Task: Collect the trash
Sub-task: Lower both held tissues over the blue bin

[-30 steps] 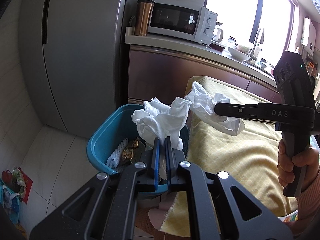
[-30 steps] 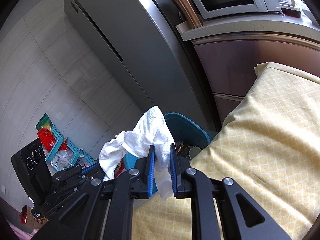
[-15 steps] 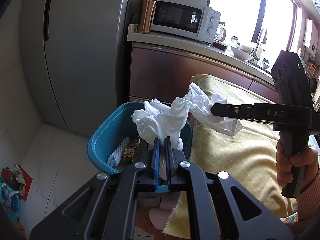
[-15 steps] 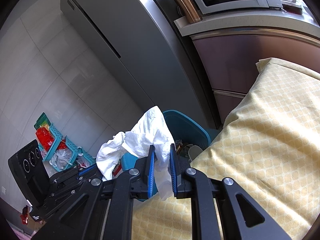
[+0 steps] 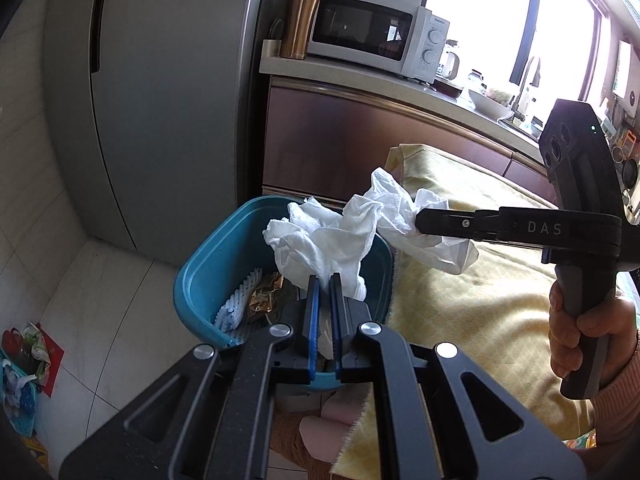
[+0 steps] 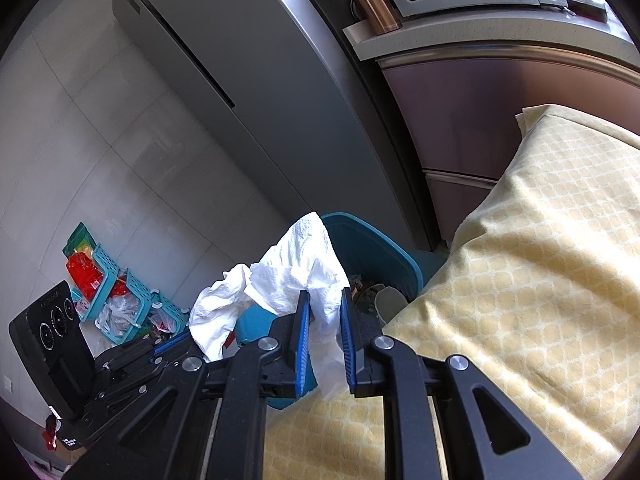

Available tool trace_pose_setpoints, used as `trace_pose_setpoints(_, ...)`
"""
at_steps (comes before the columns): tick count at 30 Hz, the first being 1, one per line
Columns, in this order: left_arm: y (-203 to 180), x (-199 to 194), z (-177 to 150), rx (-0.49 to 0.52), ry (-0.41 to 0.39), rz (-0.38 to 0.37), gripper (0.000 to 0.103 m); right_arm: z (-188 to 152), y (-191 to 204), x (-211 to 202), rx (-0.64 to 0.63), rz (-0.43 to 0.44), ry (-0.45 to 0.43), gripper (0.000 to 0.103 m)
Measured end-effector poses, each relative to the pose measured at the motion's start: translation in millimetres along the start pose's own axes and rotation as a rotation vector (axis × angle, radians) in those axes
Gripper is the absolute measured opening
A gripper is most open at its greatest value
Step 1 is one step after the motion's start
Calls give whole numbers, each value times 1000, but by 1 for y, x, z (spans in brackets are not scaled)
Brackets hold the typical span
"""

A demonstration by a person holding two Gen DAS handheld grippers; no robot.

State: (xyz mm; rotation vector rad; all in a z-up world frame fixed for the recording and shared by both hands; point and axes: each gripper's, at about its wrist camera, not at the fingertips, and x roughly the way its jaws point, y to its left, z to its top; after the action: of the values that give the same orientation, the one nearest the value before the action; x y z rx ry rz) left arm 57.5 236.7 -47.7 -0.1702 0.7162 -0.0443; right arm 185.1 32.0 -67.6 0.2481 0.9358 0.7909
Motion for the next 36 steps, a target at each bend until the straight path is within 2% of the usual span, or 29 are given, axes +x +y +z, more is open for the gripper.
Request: trace_pose_setpoints(36,14,41,-2,-47,56,30,6,5,12,46,-39,-58,106,15)
